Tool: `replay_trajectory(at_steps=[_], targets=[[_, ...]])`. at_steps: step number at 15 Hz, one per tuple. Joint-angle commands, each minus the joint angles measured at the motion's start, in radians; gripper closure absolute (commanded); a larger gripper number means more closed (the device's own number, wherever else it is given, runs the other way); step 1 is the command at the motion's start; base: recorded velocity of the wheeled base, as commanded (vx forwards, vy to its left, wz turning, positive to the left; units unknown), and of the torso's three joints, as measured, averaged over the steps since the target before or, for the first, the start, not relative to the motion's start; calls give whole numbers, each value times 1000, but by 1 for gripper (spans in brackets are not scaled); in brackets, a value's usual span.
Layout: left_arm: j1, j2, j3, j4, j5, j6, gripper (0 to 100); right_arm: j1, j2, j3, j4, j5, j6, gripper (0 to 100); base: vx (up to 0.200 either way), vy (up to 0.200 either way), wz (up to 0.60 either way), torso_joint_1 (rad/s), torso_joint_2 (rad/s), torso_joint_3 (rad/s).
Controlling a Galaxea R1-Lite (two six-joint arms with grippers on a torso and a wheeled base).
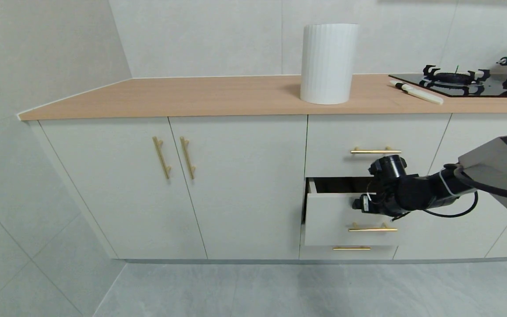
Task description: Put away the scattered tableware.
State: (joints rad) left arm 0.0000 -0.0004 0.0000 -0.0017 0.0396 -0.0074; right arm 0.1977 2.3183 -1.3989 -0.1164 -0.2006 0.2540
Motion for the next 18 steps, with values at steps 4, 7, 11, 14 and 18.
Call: replay_trajectory(at_steps=[4,7,11,14,18], targets=[[0,0,0,0,0,0,0,-29,99,-14,-243,-40,-2,0,0,0,0,0,0,0],[0,0,0,0,0,0,0,-30,135,-41,-293,-46,4,0,0,0,0,0,0,0],[0,0,0,0,0,0,0,-35,193,-123,-321,-85,59,0,0,0,0,0,0,0],[0,0,0,0,0,0,0,-38,211,-170,-321,-85,100,0,0,0,0,0,0,0],[0,0,0,0,0,0,0,-53,245,-247,-319,-89,145,0,0,0,0,0,0,0]])
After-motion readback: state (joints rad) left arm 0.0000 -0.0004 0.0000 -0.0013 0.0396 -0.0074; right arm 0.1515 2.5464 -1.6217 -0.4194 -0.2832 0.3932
